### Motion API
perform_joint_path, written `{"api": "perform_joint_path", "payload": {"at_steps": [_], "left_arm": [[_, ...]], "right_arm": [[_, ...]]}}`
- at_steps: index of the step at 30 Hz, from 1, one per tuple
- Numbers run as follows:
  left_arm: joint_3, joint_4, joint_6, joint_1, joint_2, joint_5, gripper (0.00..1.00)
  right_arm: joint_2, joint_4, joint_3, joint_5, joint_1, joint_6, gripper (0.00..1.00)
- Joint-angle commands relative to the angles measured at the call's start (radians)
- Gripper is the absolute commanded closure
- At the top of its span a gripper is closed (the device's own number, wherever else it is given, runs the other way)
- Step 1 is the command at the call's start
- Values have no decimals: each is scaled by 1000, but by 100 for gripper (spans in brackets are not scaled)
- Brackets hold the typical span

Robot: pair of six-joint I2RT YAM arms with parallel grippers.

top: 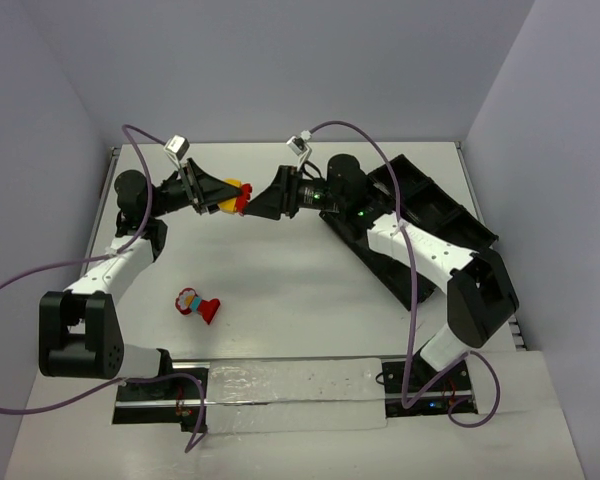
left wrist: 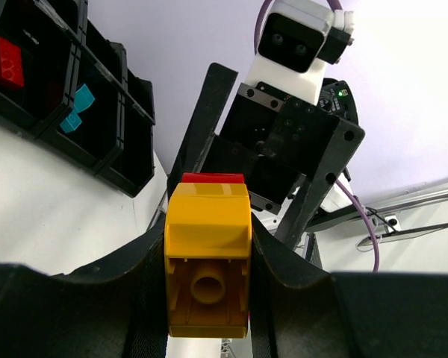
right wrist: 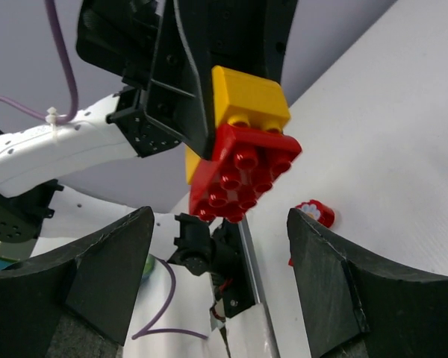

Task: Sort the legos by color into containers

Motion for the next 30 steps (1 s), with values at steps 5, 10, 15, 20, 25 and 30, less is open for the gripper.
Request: {"api": "perform_joint_path", "payload": {"at_steps": [5,10,15,20,25,30], "left_arm": [[29,13,29,-5,-8,12,100],[31,12,30,-5,-9,12,100],[24,8,35,-5,-14,9,100],[23,5,39,-5,-16,10,100],[25,-25,67,-5,-24,6,100],[59,-164,163,-3,-41,0,100]], "right_arm": [[67,138,87,-41,15,76,30],[78,132,97,-38,21,72,35],[78,157,73,-38,21,85,52],[67,177,49,-43,21,95,68],[59,202,22,-44,21,118,91],[65,243,4,-53,21,150,100]]}}
